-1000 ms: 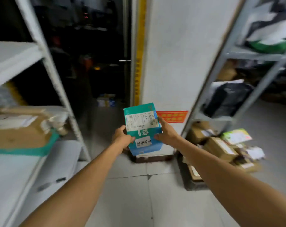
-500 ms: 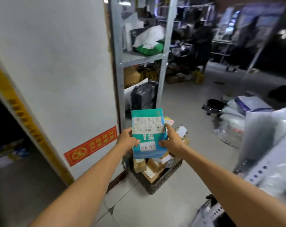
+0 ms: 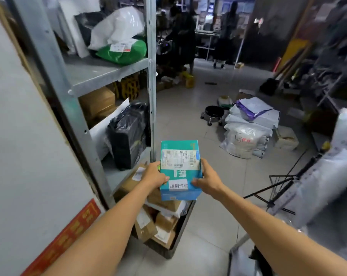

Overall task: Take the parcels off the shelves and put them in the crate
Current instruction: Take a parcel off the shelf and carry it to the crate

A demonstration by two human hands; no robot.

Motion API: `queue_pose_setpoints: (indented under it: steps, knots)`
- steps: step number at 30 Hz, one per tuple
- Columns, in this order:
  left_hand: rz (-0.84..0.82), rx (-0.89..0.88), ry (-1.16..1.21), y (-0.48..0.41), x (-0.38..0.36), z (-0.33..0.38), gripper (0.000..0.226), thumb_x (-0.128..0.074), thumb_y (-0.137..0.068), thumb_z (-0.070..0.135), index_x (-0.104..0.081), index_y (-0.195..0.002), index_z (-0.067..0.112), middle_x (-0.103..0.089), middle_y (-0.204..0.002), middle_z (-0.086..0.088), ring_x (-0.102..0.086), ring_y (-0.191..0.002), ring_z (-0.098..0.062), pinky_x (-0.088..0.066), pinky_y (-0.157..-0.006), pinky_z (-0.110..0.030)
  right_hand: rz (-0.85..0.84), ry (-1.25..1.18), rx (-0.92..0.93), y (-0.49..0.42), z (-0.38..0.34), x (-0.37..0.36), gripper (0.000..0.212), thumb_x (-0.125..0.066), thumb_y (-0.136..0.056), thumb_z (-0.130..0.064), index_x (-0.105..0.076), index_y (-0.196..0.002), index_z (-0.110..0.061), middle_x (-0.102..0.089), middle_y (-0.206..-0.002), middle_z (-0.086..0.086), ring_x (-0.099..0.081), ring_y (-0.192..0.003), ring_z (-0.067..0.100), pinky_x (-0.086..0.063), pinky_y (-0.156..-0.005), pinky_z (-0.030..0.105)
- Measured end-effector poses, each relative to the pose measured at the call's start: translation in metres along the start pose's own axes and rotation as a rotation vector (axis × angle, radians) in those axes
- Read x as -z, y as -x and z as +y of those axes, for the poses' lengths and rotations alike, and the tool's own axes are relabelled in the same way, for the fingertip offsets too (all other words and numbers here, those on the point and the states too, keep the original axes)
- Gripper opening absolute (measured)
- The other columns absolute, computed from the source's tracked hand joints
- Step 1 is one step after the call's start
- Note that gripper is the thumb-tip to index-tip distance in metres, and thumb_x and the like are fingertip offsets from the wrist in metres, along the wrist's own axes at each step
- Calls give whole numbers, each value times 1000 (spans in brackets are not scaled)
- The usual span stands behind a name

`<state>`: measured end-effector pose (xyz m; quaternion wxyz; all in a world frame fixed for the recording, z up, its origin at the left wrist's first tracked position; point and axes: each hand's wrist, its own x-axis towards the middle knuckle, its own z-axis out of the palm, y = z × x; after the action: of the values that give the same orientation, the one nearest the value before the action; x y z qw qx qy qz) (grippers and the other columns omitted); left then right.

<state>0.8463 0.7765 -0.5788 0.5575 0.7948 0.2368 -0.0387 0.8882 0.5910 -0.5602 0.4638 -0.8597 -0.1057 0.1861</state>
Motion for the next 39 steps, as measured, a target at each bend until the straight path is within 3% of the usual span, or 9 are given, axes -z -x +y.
queue_pose_setpoints:
  steps: [7,12,15,18,23,27,31,35,39]
  knots:
    - [-60,33,-32,-117,28,-4,52,-64,-79,-11,-59,-126,13,-67,-121,-9,-65,-103,-24,-57,-86,-39,103,-97,-83,-95,-6,-35,61,-62,-78,10,-39,-132,-8,-56,-125,13,-58,-112,29,-53,-90,47]
    - [-103,123,0,-188,24,-17,56,-63,-81,-12,-56,-130,14,-65,-123,-10,-64,-100,-23,-56,-84,-37,90,-192,-140,-163,12,-47,67,-62,-77,11,-39,-135,-12,-56,-127,12,-58,-114,31,-52,-90,51]
    - [-62,163,8,-223,19,-24,56,-60,-81,-15,-57,-130,12,-65,-122,-12,-63,-103,-26,-55,-89,-41,42,-239,-171,-207,28,-55,62,-61,-78,13,-40,-129,-16,-57,-126,11,-60,-112,31,-54,-88,52]
    - [-25,213,42,-262,7,-30,56,-55,-81,-20,-57,-130,8,-64,-122,-16,-63,-103,-27,-55,-87,-39,8,-292,-214,-252,52,-64,68,-62,-78,13,-37,-134,-17,-57,-128,11,-60,-113,31,-53,-89,53]
    - [43,260,56,-331,-11,-50,57,-51,-82,-21,-59,-130,9,-65,-120,-15,-62,-96,-23,-52,-77,-30,-21,-305,-242,-321,91,-84,70,-64,-79,11,-35,-137,-16,-57,-130,7,-60,-113,24,-56,-88,47]
    - [94,277,49,-372,-20,-82,60,-56,-84,-17,-55,-135,14,-65,-122,-11,-64,-95,-21,-55,-76,-32,-43,-312,-231,-361,121,-102,64,-63,-82,10,-37,-129,-25,-56,-119,-7,-61,-104,12,-58,-81,29]
    - [129,252,70,-395,-32,-122,62,-53,-85,-18,-53,-137,16,-64,-123,-8,-61,-93,-15,-51,-61,-18,-42,-283,-251,-383,150,-133,76,-64,-82,7,-29,-141,-25,-53,-119,-10,-57,-110,12,-57,-84,32]
    - [118,258,46,-393,-41,-156,63,-59,-86,-11,-50,-140,22,-61,-127,-8,-61,-99,-15,-51,-59,-12,-43,-255,-310,-380,172,-155,83,-60,-85,9,-20,-147,-29,-48,-108,-24,-59,-93,2,-53,-59,12]
    - [89,244,44,-388,-42,-156,67,-61,-86,-10,-47,-141,26,-58,-124,0,-60,-85,-7,-49,-54,-5,-26,-252,-332,-375,171,-148,78,-60,-85,9,-25,-143,-28,-50,-113,-15,-59,-104,13,-56,-61,21]
